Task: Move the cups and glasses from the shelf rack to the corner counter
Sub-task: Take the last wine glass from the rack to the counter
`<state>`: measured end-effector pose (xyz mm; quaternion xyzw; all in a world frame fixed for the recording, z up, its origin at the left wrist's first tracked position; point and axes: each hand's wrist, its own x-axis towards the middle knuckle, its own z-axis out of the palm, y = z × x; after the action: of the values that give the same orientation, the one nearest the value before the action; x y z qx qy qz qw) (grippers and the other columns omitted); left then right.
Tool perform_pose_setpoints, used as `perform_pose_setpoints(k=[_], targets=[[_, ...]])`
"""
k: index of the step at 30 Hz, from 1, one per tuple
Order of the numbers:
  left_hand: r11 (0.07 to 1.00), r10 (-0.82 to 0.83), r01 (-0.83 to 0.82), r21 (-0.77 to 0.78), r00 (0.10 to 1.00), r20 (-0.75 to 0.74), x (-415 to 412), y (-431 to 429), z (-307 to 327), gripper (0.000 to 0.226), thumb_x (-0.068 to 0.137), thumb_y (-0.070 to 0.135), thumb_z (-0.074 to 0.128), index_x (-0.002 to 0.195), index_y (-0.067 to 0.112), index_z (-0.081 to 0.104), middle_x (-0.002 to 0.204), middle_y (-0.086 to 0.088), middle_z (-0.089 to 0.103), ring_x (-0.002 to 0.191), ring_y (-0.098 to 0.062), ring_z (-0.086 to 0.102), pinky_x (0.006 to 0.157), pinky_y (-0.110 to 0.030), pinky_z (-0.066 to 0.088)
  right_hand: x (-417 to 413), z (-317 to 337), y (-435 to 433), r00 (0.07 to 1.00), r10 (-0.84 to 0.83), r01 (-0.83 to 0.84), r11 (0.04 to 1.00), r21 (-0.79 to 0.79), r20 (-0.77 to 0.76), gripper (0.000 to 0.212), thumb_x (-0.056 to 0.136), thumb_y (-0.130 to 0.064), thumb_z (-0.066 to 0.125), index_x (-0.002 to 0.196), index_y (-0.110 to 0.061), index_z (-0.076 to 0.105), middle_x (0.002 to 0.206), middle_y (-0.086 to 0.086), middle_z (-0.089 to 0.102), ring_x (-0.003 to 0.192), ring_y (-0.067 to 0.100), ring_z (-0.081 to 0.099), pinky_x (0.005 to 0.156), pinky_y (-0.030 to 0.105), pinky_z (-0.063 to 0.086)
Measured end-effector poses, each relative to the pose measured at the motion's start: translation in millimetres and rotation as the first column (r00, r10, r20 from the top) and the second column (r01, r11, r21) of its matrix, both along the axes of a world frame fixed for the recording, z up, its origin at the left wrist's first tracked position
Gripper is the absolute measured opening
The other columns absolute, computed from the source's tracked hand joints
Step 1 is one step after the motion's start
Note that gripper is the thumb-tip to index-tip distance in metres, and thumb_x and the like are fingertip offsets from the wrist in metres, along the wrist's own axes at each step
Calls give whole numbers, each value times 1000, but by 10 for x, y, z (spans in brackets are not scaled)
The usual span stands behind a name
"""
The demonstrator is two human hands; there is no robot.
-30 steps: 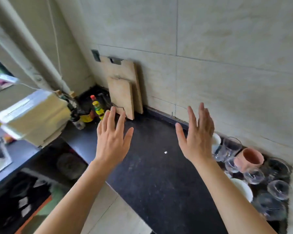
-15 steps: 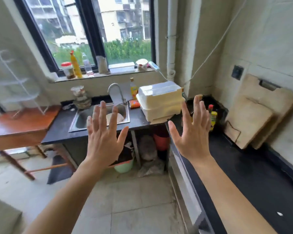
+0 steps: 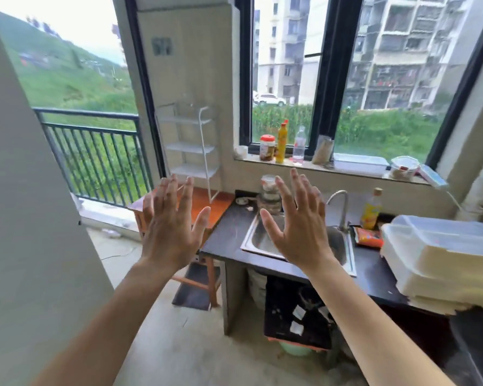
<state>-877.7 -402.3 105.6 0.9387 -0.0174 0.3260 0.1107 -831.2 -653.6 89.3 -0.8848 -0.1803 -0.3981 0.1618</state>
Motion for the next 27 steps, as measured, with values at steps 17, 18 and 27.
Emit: perform_pose_setpoints(k=[17,18,27], targets=[[984,145,-127,127,978,-148,3209,1255,-108,76,94,65,12,159,26,9,167,-10,-4,153,-26,-7,121,-51,2,3538,-261,1367,983,158,-149,983,104,-90,73,97,-57,46,158,-20,30,170,14,12,155,33,14,124,53,14],[982,146,-126,141,979,-143,3464,1298,-35,76,94,66,11,159,26,9,167,-10,-6,153,-25,-8,122,-51,2,3773,-190,1413,982,161,-151,983,106,-95,72,98,-56,47,158,-19,31,170,15,13,155,34,15,123,54,16],[976,184,-177,126,982,-45,4974,2007,294,77,94,67,10,159,25,12,167,-9,0,154,-25,-2,122,-51,5,5328,229,2205,969,221,-217,975,48,-111,72,99,-51,50,159,-16,28,170,15,12,155,35,16,122,53,17]])
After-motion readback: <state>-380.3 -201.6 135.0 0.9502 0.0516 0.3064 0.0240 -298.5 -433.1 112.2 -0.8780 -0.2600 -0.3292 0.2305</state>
